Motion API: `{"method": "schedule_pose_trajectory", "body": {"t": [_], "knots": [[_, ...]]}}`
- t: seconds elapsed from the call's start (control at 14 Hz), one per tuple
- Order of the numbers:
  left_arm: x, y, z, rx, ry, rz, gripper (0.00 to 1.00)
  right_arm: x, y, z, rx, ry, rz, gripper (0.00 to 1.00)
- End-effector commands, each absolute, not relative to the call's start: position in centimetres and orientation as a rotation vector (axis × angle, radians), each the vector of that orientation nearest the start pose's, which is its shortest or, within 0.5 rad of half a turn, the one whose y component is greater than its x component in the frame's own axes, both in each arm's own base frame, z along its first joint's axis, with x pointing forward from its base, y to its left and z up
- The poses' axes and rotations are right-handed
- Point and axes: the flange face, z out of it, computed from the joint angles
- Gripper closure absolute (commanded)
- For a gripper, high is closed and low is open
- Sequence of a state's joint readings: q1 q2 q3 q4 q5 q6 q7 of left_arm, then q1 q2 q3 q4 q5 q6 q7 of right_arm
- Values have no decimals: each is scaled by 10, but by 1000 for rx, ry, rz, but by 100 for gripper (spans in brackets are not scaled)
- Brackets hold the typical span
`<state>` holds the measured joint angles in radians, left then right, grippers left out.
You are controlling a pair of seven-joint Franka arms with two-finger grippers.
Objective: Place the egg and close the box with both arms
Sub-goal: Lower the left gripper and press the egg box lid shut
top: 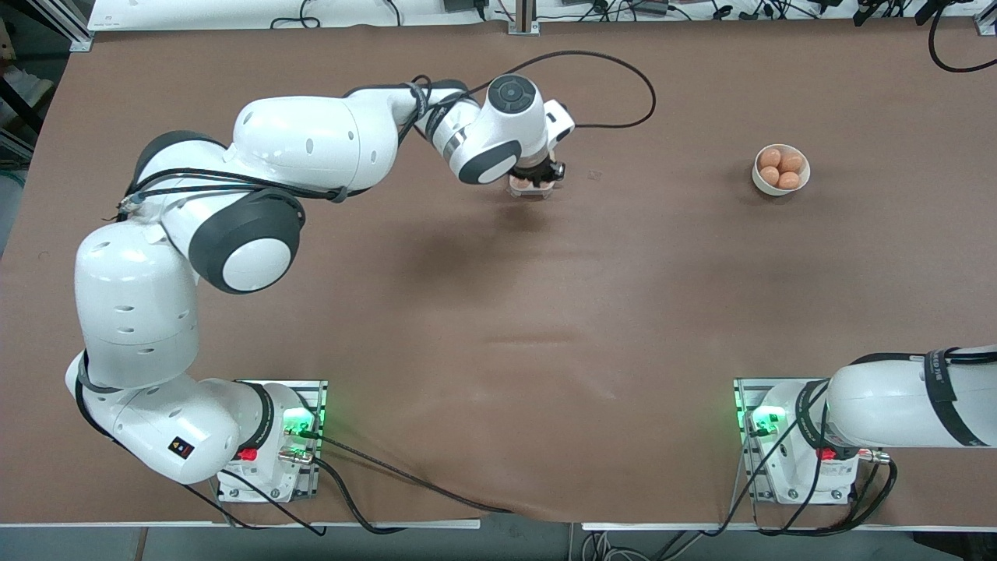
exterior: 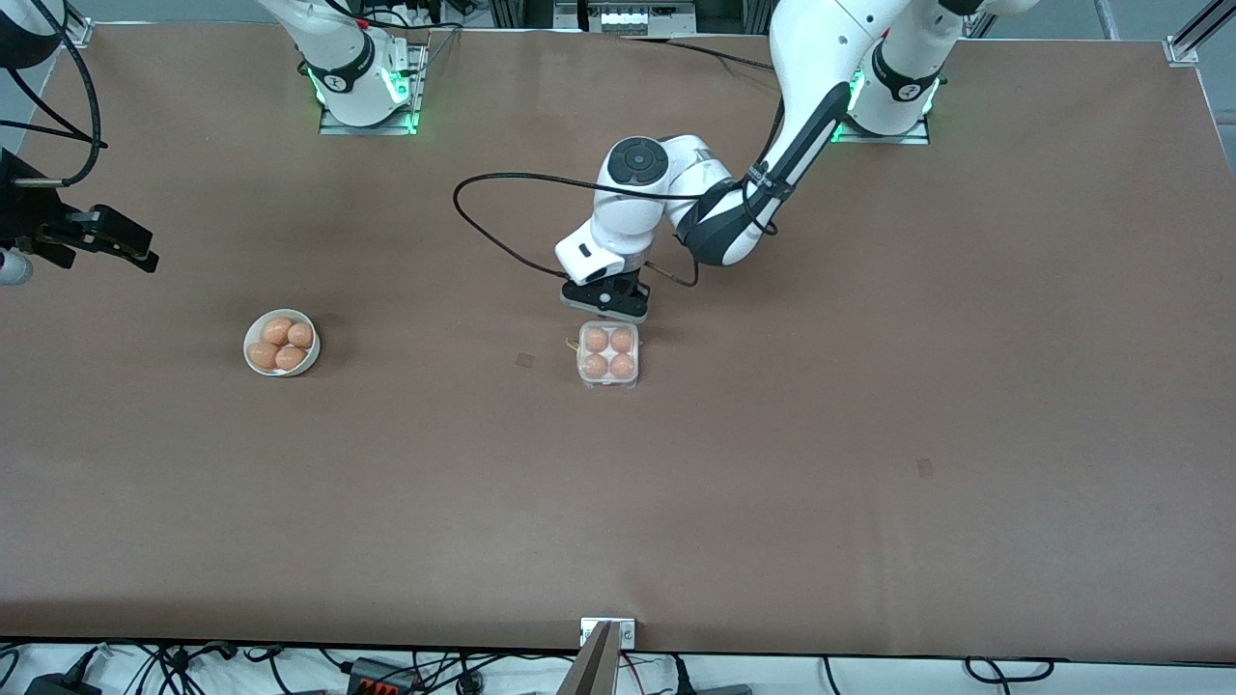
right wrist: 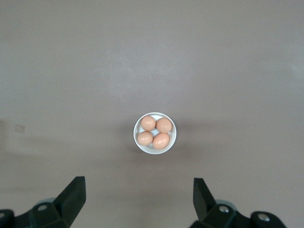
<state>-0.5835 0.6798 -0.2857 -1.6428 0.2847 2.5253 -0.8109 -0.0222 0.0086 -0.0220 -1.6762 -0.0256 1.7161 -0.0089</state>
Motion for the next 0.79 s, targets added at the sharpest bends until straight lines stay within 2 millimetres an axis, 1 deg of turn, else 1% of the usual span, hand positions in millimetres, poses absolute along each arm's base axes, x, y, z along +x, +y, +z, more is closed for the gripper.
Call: {"method": "schedule_pose_trajectory", "body": {"t": [0.0, 0.21, 0.29, 0.43, 0.57, 0.64, 0.71], "knots": [[506, -532, 273, -3280, 298, -399, 99, 567, -29, 588, -3169, 41, -45, 0], [500, -532, 265, -3260, 298, -356, 99, 566, -28, 589, -3169, 39, -50, 0], [499, -528, 266, -3236, 293, -325, 99, 567, -27, 591, -3168, 39, -57, 0], [501, -519, 286, -3185, 283, -283, 99, 567, -27, 595, -3168, 39, -72, 0], [508, -494, 315, -3111, 212, -184, 99, 568, -26, 596, -3168, 37, -77, 0], [504, -489, 327, -3085, 204, -142, 99, 568, -26, 596, -3168, 37, -77, 0], [508, -476, 336, -3057, 177, -100, 99, 567, -26, 595, -3168, 34, -72, 0]]}}
